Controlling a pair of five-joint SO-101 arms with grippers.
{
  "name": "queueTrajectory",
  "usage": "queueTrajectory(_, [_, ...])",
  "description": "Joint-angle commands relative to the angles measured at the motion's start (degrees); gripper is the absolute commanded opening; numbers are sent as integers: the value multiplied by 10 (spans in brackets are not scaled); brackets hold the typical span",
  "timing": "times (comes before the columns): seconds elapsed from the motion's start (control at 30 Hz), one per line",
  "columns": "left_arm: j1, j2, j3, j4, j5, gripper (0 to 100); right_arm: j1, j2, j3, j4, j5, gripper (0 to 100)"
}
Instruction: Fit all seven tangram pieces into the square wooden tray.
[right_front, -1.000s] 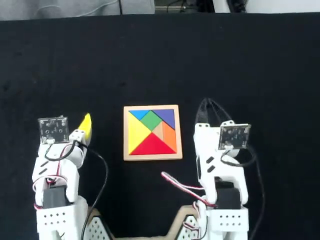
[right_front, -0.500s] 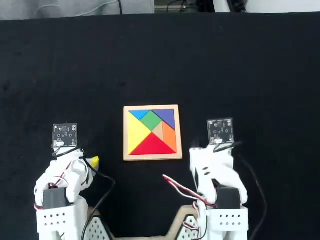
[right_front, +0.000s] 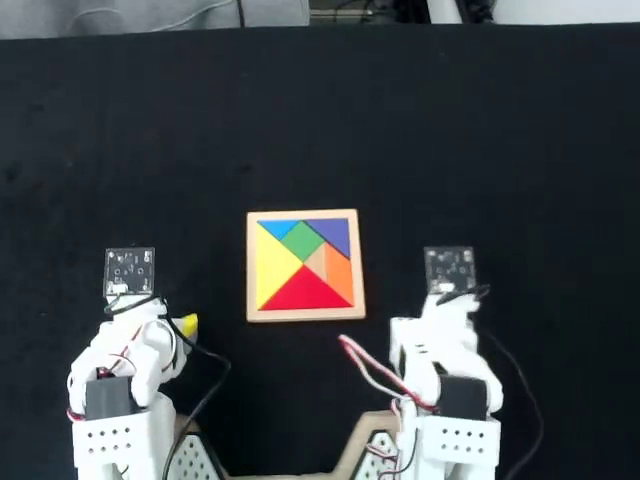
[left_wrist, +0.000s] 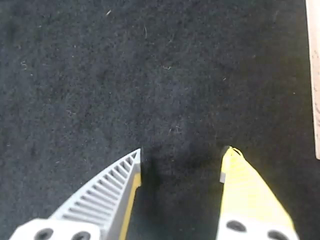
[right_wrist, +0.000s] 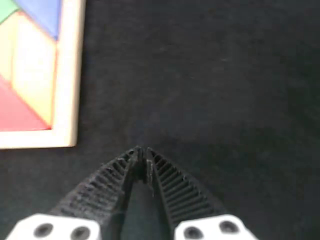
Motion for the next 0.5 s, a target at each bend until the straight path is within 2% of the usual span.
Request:
queueTrajectory(0.0, [2, -5, 11, 3, -1, 254, 35, -38, 0, 6, 3, 12])
queueTrajectory(0.47, [2, -5, 11, 3, -1, 254, 36, -38, 0, 6, 3, 12])
